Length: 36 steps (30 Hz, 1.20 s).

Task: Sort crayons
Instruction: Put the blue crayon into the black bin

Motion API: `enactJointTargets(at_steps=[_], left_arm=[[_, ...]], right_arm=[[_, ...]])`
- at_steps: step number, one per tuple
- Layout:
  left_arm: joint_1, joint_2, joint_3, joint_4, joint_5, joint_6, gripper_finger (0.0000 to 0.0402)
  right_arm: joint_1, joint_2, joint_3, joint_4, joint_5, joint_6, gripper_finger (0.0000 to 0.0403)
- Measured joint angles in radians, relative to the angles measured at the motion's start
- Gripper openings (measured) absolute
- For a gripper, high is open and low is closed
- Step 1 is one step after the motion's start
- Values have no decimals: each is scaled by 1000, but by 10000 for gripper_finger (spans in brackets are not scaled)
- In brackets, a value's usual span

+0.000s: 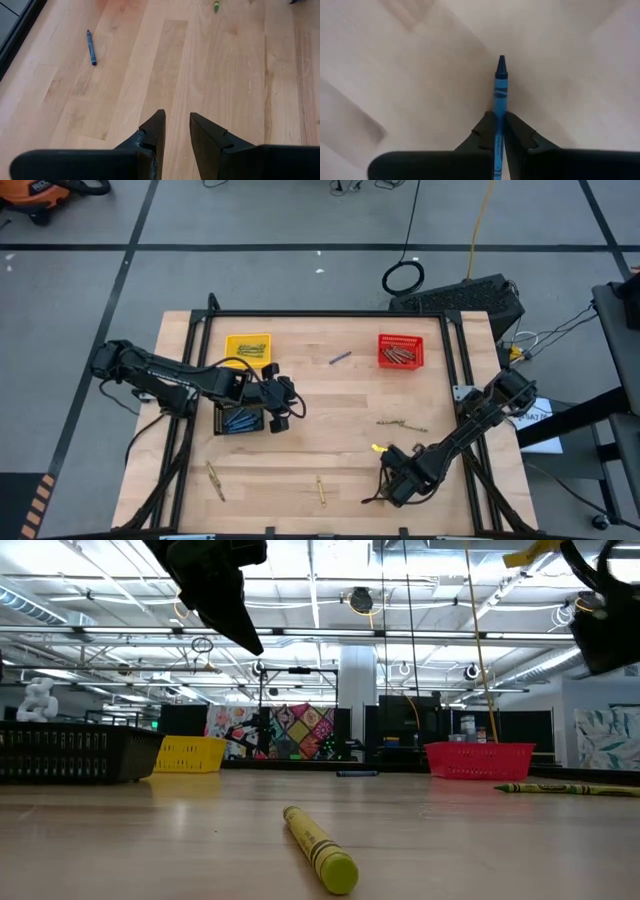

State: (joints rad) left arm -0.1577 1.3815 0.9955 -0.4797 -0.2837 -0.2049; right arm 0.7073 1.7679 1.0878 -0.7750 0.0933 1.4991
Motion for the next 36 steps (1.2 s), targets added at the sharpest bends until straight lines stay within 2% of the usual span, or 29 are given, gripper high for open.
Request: enactJointTargets(at_steps=[6, 9, 15, 19, 22, 27, 36], left_arm=[[0, 0, 0, 34, 0, 1, 89], [-2, 0, 0, 83, 46, 5, 89], [-3, 0, 0, 163, 152, 32, 89], [-3, 0, 0, 232, 157, 49, 89], [-2, 3, 0, 291, 179, 62, 89], [0, 9, -1, 357, 280, 84, 89], [0, 13, -1, 398, 290, 83, 89]], right_arm=[[-24, -86, 0, -4, 160, -36, 0], [-50, -126, 1, -1, 232, -94, 0], [-112, -206, 2, 24, 374, -241, 0], [-157, -247, 3, 96, 433, -383, 0], [-190, -266, 3, 177, 438, -499, 0], [-240, -273, 3, 306, 436, -655, 0], [-301, -274, 5, 562, 403, -909, 0]])
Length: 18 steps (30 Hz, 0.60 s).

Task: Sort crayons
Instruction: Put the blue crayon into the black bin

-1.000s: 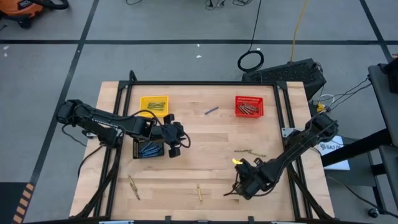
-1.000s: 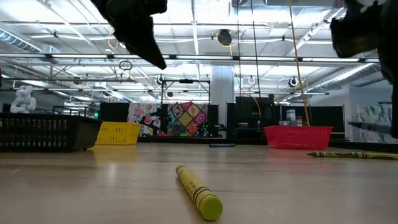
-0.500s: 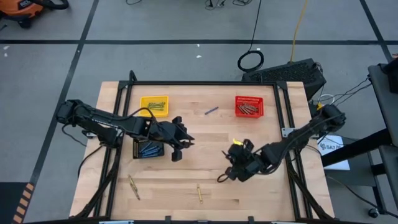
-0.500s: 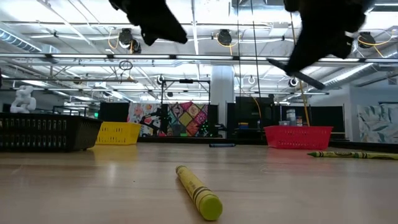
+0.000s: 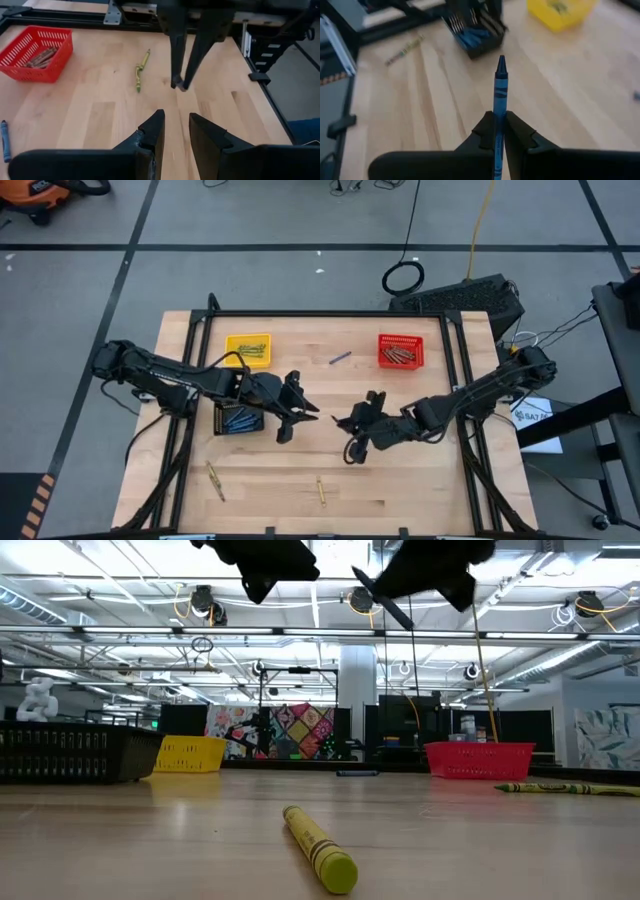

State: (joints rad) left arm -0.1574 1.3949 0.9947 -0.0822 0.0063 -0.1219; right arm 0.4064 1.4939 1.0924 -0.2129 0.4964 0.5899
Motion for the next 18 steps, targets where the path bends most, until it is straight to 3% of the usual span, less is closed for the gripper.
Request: enactJointTargets(at_steps=[7, 18], left_arm=[[0, 0, 0, 35, 0, -1, 89], [1, -1, 0, 104, 26, -1, 89]], right_arm=[[-36, 0, 1, 131, -4, -142, 0], [-72, -1, 10, 200, -40, -214, 0]])
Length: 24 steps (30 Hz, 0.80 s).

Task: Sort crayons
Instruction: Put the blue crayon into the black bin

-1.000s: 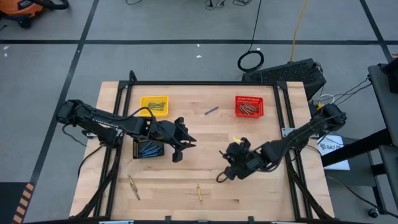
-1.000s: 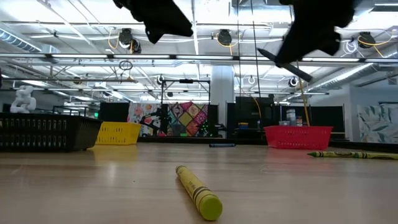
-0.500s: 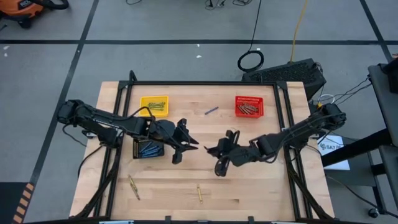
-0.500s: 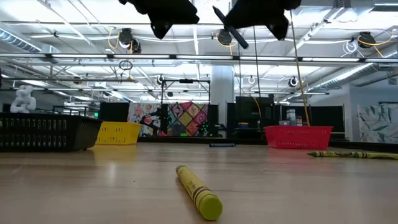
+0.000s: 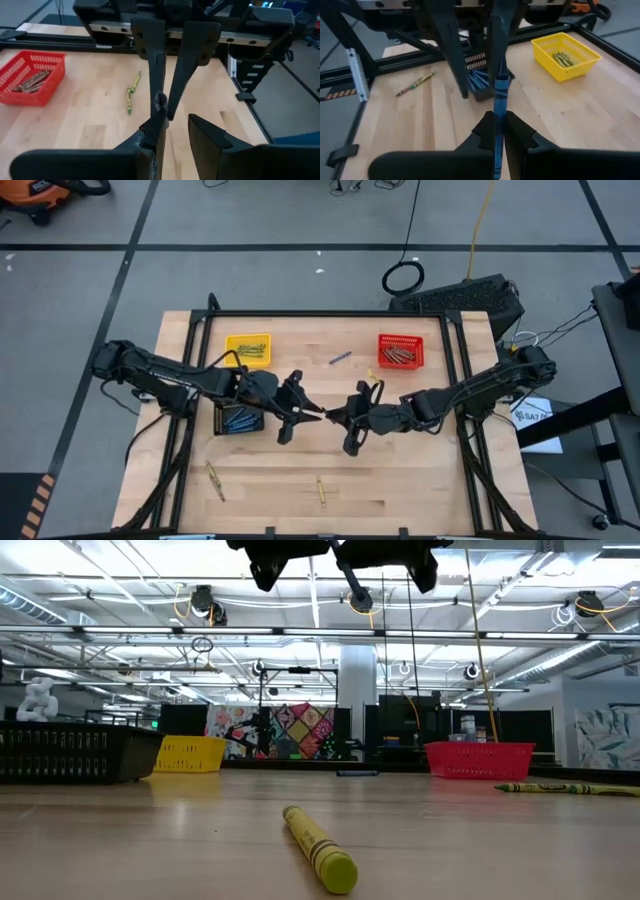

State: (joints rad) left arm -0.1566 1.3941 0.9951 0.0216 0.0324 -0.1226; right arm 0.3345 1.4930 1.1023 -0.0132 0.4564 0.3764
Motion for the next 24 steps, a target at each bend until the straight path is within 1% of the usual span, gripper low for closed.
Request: enactJointTargets(at_steps=[12, 18, 24], left_arm=[[0, 0, 0, 4, -9, 4, 89], [0, 0, 0, 0, -70, 6, 89], [0, 0, 0, 16, -60, 8, 89]], right_arm=[[-1, 0, 0, 23, -15, 1, 0], [2, 0, 0, 28, -19, 0, 0], [-4, 0, 0, 43, -18, -25, 0]])
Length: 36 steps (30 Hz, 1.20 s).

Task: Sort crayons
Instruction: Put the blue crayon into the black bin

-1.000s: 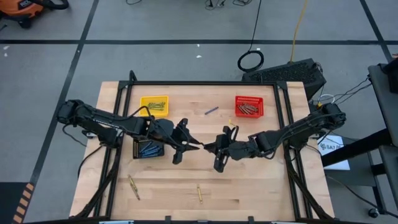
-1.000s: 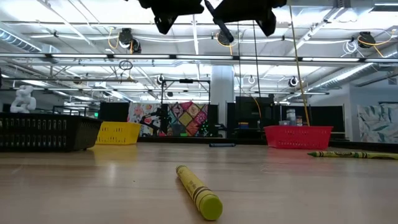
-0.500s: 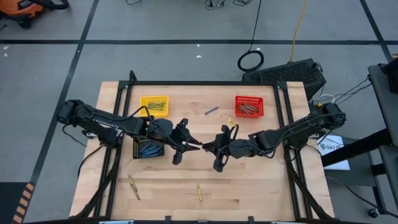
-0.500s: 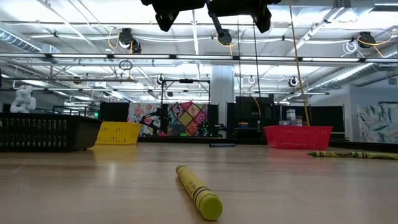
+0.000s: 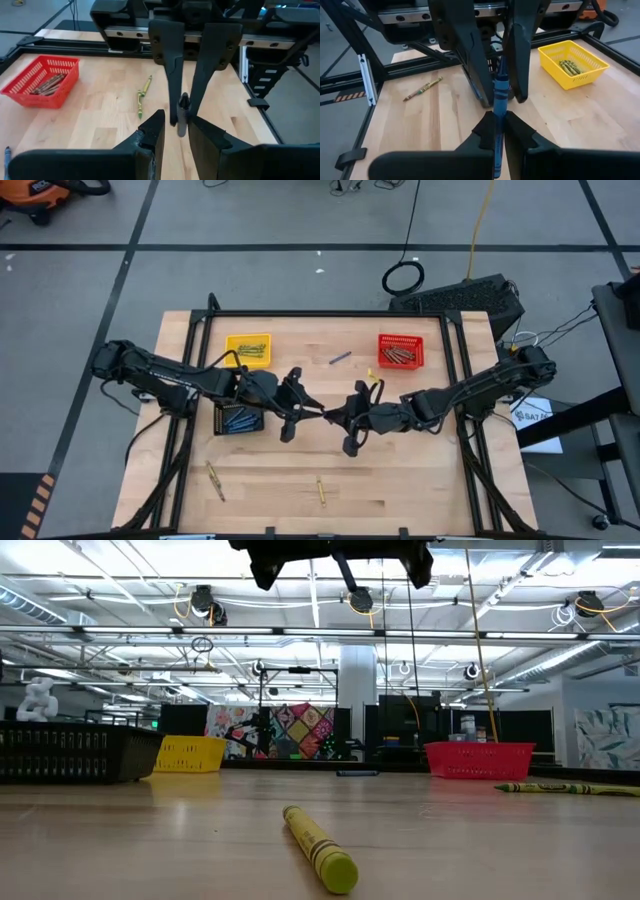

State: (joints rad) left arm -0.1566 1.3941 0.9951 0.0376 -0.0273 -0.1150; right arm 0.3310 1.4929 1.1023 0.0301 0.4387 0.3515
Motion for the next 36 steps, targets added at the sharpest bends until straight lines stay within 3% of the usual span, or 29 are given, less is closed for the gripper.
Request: enactJointTargets(at_steps=[14, 23, 36], left_arm=[[1, 0, 0, 57, 16, 47, 83], [19, 45, 2, 67, 27, 46, 12], [27, 79, 3, 66, 44, 47, 13]], right_arm=[[-28, 0, 0, 11, -28, -2, 0], [-28, 2, -2, -17, -28, -4, 0], [-29, 4, -4, -58, -25, 3, 20]])
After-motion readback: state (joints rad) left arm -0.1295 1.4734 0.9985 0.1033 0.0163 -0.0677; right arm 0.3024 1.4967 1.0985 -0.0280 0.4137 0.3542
